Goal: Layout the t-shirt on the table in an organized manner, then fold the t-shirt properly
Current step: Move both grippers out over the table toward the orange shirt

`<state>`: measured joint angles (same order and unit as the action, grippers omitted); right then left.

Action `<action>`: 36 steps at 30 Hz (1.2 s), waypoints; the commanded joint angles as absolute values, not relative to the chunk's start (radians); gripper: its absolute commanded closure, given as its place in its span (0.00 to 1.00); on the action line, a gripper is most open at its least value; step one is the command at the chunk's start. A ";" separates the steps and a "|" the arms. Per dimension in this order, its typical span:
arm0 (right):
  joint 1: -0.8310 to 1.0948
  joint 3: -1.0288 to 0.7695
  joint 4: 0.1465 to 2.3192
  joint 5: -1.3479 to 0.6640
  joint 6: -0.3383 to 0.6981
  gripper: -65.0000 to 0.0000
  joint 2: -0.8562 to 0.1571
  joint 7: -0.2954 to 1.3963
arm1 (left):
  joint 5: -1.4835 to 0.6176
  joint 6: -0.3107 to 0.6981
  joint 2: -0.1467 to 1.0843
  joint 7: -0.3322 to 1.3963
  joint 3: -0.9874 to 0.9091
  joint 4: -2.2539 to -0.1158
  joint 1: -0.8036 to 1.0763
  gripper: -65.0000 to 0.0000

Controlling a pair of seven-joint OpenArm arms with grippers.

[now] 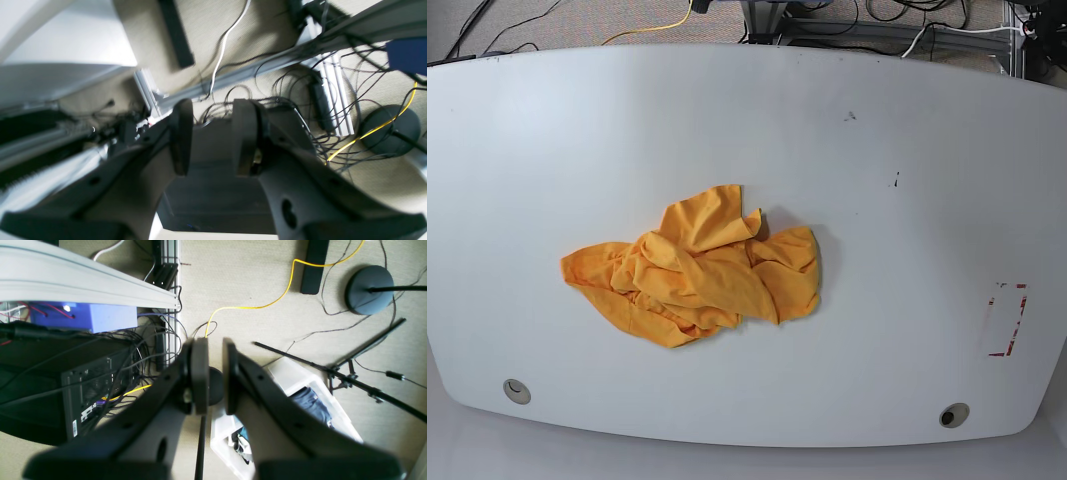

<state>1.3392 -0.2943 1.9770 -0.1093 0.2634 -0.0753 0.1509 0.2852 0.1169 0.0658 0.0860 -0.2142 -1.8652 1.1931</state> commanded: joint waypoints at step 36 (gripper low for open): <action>0.866 -0.420 2.018 -0.108 0.380 0.99 -0.084 0.139 | 0.096 0.289 0.007 -0.084 -0.384 -1.934 0.785 0.72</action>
<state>0.8871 -0.4183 2.0006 -0.1013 0.3782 -0.0776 0.1661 0.1028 0.2966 0.0032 -0.0624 -0.3836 -1.9163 0.7944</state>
